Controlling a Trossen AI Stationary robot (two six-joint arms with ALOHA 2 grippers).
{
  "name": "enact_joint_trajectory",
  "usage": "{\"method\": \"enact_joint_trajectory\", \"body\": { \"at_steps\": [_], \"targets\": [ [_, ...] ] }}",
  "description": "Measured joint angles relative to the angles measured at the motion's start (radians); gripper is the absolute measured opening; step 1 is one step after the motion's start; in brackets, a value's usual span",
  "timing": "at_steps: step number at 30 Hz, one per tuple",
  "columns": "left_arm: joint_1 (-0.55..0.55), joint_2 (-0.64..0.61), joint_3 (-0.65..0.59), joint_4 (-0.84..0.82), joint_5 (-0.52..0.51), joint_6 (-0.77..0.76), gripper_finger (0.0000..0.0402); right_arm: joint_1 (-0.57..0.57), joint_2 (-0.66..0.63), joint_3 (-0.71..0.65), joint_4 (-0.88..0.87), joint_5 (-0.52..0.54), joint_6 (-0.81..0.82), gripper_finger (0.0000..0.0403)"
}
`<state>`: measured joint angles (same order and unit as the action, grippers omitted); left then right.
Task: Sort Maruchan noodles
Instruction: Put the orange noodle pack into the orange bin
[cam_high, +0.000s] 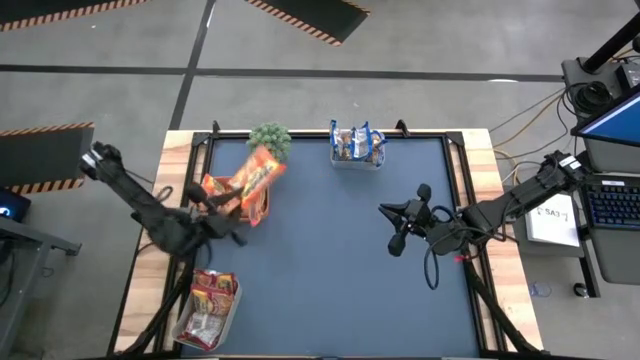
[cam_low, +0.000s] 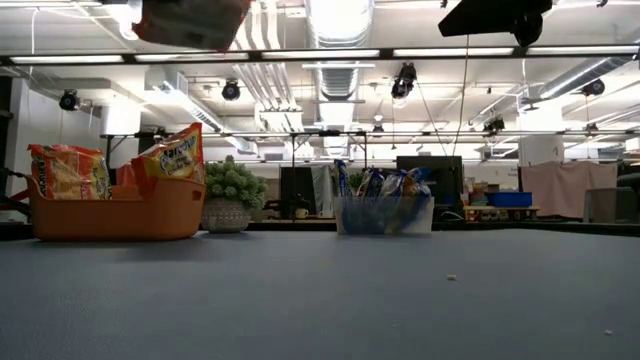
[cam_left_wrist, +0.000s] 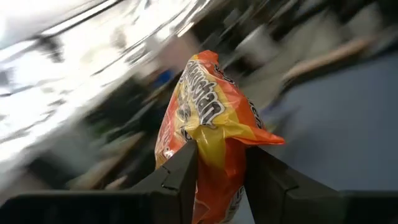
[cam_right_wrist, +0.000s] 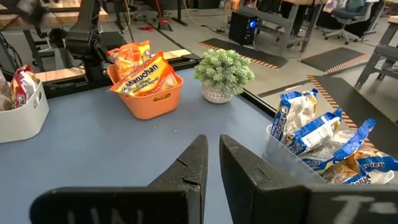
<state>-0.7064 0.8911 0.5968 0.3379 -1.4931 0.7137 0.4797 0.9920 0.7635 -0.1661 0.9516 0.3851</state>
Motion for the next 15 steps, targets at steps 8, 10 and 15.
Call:
{"method": "enact_joint_trajectory", "body": {
  "at_steps": [8,10,15],
  "targets": [
    [-0.123,-0.195,-0.051,-0.258,0.413,-0.551,0.0091,0.000,0.000,0.000,0.000,0.000,0.008,0.0033],
    [-0.137,-0.208,-0.031,-0.425,0.414,-0.720,0.0091,0.000,0.000,0.000,0.000,0.000,0.008,0.0033],
    [-0.165,-0.192,0.151,-1.097,0.487,-1.144,0.0091,0.000,0.000,0.000,0.001,0.000,0.008,0.0033]
  ]
}}
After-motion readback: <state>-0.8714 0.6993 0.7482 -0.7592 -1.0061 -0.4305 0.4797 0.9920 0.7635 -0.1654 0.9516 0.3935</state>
